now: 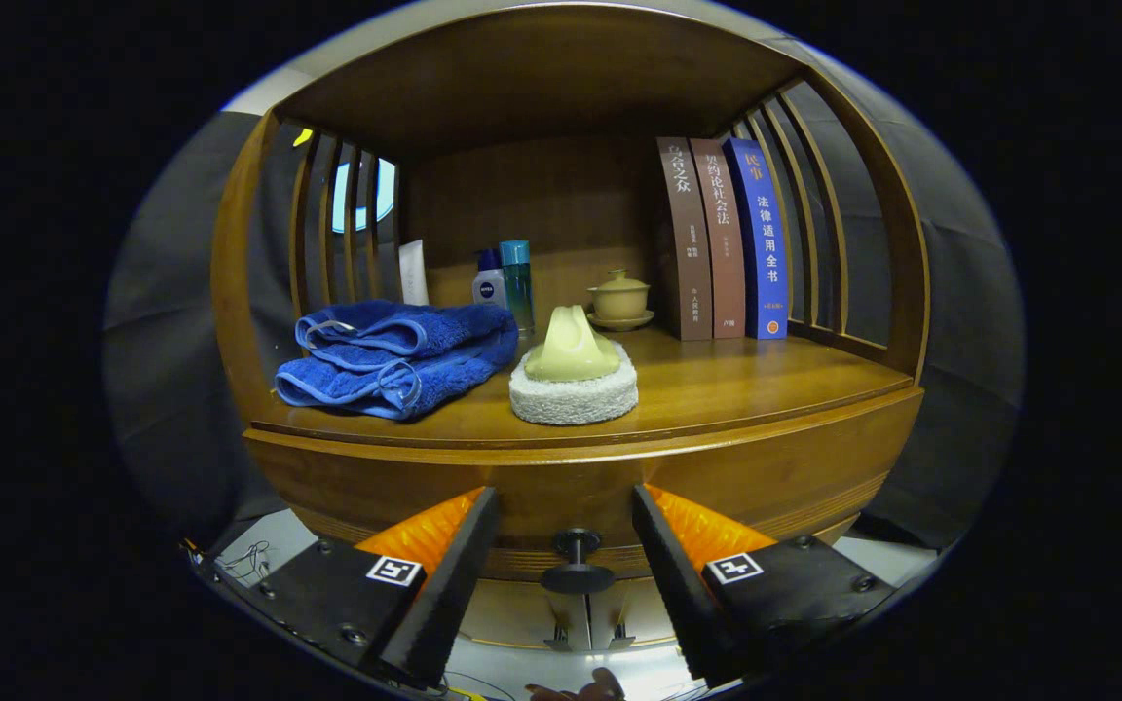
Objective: Pull open the drawer, take out the items inside it, and place them on the countertop above the cabinet.
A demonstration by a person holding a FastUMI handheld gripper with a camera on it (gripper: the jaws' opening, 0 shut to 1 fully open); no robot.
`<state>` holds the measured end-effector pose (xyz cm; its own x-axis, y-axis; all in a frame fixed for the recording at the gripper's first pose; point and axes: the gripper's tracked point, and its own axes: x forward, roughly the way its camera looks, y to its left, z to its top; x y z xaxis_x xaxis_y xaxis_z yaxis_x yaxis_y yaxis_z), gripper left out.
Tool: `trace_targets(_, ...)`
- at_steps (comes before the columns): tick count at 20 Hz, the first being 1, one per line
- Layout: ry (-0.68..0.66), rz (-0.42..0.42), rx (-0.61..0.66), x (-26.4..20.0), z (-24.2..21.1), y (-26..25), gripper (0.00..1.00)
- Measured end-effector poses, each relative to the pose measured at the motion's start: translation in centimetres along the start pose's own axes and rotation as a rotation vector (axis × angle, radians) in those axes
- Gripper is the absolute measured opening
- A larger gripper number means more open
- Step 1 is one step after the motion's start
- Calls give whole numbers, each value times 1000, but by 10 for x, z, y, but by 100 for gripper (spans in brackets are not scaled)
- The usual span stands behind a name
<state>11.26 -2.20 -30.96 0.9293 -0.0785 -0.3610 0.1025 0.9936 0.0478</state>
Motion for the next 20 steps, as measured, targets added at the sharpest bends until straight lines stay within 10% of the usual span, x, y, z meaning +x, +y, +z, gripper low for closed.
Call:
trace_targets(13, -28, 12, 11, -39, 22, 4, 100)
trace_targets(20, -141, 19, 5, -97, 107, 14, 99)
